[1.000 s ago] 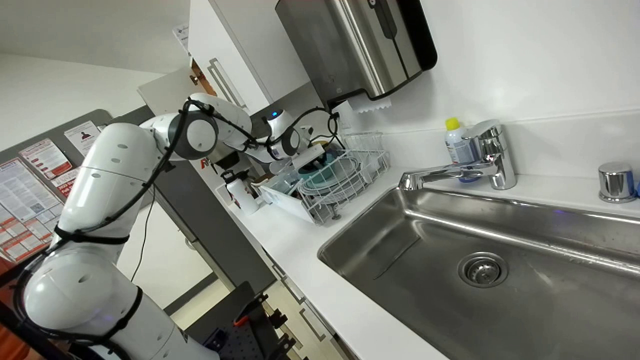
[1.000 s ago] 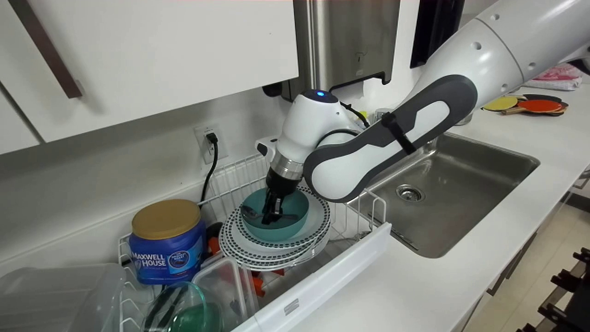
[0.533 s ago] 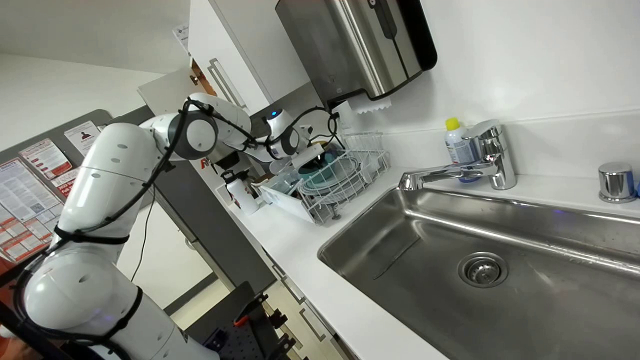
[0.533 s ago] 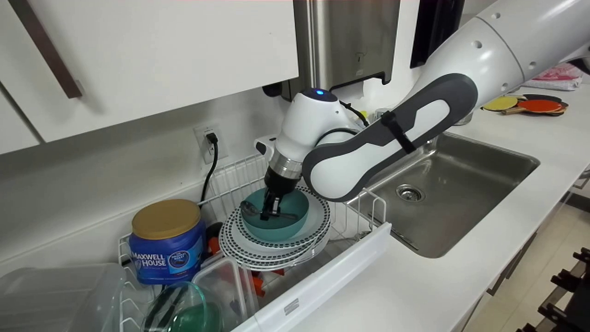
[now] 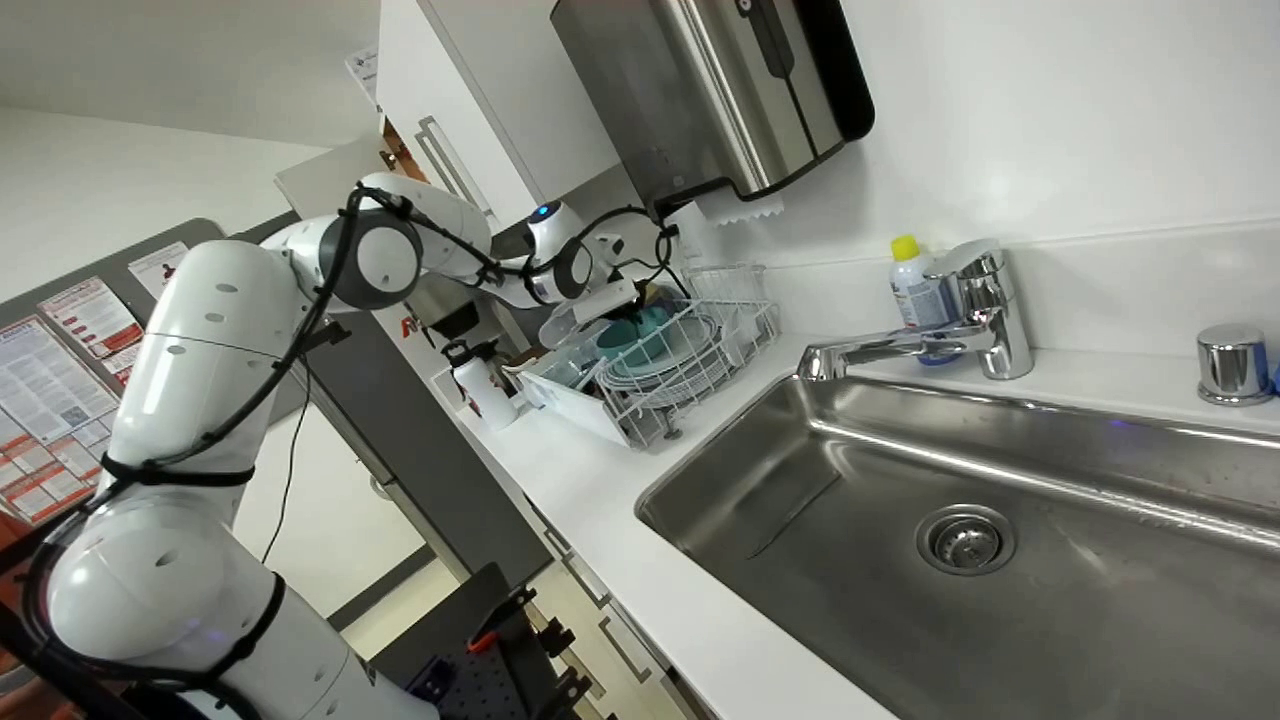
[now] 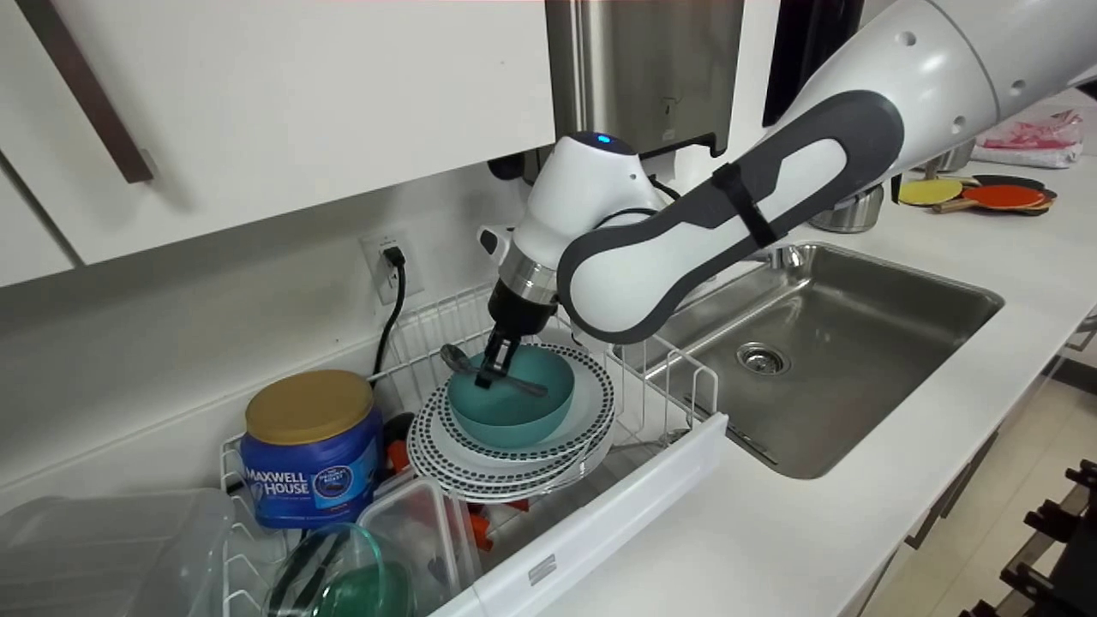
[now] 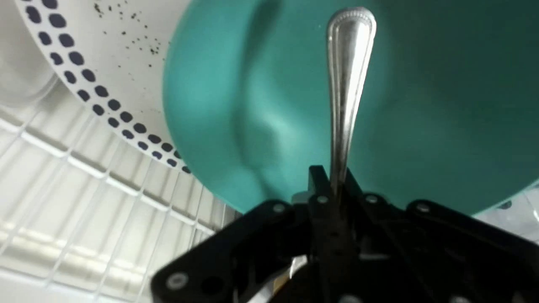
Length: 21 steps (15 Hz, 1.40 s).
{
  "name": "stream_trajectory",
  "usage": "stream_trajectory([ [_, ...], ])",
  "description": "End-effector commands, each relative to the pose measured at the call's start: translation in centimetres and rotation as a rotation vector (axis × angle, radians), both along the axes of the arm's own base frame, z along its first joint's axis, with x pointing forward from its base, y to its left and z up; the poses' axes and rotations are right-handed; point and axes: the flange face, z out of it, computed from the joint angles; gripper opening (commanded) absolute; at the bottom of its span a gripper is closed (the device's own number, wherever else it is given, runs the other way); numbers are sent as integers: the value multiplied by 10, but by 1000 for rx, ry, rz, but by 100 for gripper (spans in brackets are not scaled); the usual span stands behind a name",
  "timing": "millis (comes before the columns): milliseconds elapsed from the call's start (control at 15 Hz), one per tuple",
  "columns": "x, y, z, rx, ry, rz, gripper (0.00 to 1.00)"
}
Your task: Remove the silver spoon from the bowl and put it in the sink
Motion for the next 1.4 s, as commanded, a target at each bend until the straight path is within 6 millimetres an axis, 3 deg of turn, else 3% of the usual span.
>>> stream_trajectory([
  [0,-8,-15,21,66,16,-94,2],
  [533,-23,-39,38,238,22,-221,2],
  [1333,-90,-82,73,430,-72,-347,2],
])
